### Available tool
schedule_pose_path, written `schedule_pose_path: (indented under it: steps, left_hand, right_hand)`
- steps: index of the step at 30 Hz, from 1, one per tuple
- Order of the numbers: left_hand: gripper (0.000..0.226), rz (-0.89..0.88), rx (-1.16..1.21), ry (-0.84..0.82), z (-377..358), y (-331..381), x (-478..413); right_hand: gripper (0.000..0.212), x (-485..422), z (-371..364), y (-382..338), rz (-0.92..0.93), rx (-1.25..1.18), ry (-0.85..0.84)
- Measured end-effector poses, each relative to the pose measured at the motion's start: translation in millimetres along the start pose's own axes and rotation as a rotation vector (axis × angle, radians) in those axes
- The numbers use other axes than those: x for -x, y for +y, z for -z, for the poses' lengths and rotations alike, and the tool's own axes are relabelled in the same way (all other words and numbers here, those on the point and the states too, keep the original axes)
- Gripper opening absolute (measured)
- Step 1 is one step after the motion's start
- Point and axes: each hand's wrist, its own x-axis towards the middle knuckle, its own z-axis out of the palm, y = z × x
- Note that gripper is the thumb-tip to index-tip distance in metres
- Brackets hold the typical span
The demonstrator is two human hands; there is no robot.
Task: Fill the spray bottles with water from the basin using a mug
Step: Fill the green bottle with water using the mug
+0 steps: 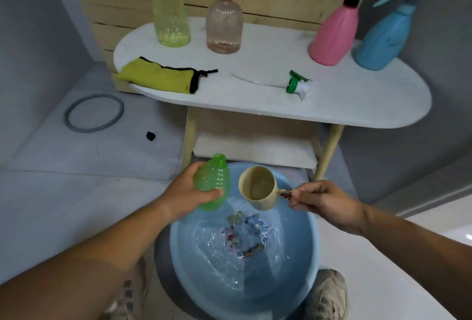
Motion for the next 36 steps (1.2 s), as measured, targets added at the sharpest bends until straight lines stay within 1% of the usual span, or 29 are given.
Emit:
schedule_pose_path:
  steps: [2, 5, 6, 7, 11, 15, 22, 27, 32, 36]
  left_hand:
    - [0.064, -0.048, 0.002, -0.015, 1, 18, 5]
    - [0.075, -0.110, 0.022, -0.031, 3, 47, 18]
    - [0.077, -0.125, 0.028, -0.049, 3, 53, 21]
    - [0.079, -0.141, 0.030, -0.067, 4, 61, 25]
    - [0.072, -0.179, 0.022, -0.116, 9, 88, 40]
    - [0.064, -0.210, 0.001, -0.114, 17, 111, 52]
    - [0.062, -0.227, -0.034, -0.125, 25, 134, 76]
    - [0.060, -0.227, -0.021, -0.099, 19, 132, 81]
    - [0.061, -0.212, -0.007, -0.094, 14, 131, 79]
    - [0.061, -0.211, -0.004, -0.103, 14, 132, 77]
  right_hand:
    - [0.022, 12, 3, -20, 0.058, -0.009, -0.012]
    - [0.053, 31, 4, -50, 0.141, -0.020, 0.017]
    - [0.060, 37, 4, -58, 0.163, -0.017, 0.031]
    - [0.063, 43, 3, -69, 0.186, -0.006, 0.042]
    - [0.056, 68, -4, -106, 0.286, 0.032, 0.059]
    - [0.047, 89, -12, -130, 0.376, 0.043, 0.085]
    - [0.046, 105, -22, -158, 0.533, 0.146, 0.185]
    - [0.038, 109, -24, -163, 0.586, 0.223, 0.239]
    - [0.033, 114, -25, -165, 0.596, 0.283, 0.289]
    - [0.018, 116, -27, -166, 0.609, 0.320, 0.290]
